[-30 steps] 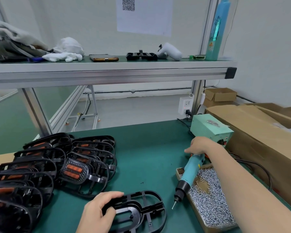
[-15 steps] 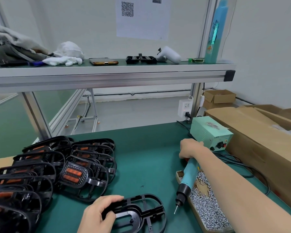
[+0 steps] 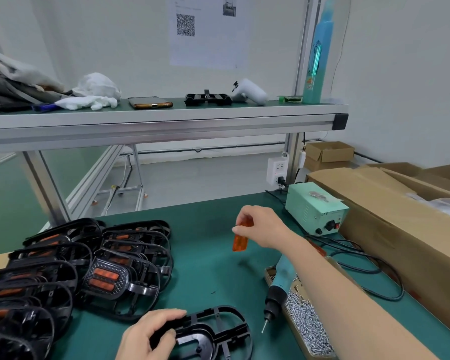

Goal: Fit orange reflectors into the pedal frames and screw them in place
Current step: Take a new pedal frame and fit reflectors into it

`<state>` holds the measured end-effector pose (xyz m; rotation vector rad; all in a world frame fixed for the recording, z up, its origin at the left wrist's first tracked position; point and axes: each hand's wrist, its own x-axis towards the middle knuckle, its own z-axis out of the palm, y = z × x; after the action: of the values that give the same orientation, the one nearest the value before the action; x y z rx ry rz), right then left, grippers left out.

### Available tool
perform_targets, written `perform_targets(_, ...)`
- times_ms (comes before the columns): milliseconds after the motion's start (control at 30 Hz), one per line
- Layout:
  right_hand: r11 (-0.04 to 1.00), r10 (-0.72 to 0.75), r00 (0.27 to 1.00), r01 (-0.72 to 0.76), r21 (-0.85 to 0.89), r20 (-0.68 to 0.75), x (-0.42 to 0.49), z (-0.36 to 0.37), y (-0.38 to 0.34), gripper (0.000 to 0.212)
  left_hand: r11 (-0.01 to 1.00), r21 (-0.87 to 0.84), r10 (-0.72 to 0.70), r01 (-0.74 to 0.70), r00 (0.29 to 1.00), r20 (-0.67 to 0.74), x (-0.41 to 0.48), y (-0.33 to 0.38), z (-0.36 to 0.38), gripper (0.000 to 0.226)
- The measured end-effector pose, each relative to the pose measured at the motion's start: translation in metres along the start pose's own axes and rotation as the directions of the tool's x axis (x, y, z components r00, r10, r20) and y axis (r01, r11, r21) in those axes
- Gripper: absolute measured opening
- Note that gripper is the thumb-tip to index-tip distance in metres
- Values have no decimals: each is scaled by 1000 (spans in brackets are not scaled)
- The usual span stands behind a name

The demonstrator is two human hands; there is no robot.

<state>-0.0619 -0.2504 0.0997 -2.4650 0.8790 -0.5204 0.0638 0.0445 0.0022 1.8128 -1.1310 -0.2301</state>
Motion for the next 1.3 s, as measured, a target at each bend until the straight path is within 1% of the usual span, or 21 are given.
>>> perform_targets(100, 995, -2, 999, 7, 97, -49, -21, 3, -22, 22, 1000, 6, 22, -22, 999, -32, -2, 5, 1, 59)
perform_targets(167, 990, 2, 998, 5, 138, -55, -37, 10, -37, 24, 999, 20, 33, -32, 997, -73, -4, 11, 1, 54)
perform_targets(267, 977, 40, 997, -24, 213, -72, -64, 23, -54, 23, 998, 51, 50, -44, 992, -116, -9, 20, 2, 58)
perform_targets(367, 959, 88, 993, -63, 276, -81, -87, 34, -66, 21, 994, 70, 88, -80, 988, -126, -12, 31, 1, 55)
perform_targets(467, 946, 116, 989, -82, 315, -90, -104, 43, -77, 20, 994, 23, 108, -106, 986, -129, -7, 40, 0, 64)
perform_targets(533, 929, 127, 988, -87, 360, -89, -112, 47, -82, 19, 995, -18, 96, -100, 984, -151, -3, 45, -1, 63)
perform_targets(633, 905, 148, 987, -109, 412, -64, -119, 49, -86, 19, 994, -70, 67, -80, 983, -173, 0, 48, -4, 57)
perform_targets(867, 853, 162, 987, -147, 500, 14, -129, 46, -91, 20, 981, -183, 43, -69, 989, -143, -3, 41, -7, 52)
perform_targets(1000, 767, 178, 981, -190, 613, 81, -133, 47, -93, 7, 972, -227, 37, -66, 991, -130, -1, 38, -11, 52)
perform_targets(1033, 741, 178, 978, -205, 639, 108, -135, 47, -94, 8, 969, -239, 33, -64, 991, -130, -1, 37, -12, 51)
perform_targets(1133, 684, 166, 972, -235, 691, 167, -138, 48, -96, 20, 963, -262, 22, -59, 990, -139, -1, 38, -13, 51)
perform_targets(1300, 605, 144, 970, -241, 759, 194, -143, 46, -98, 32, 955, -288, 34, -72, 990, -136, -4, 42, -17, 59)
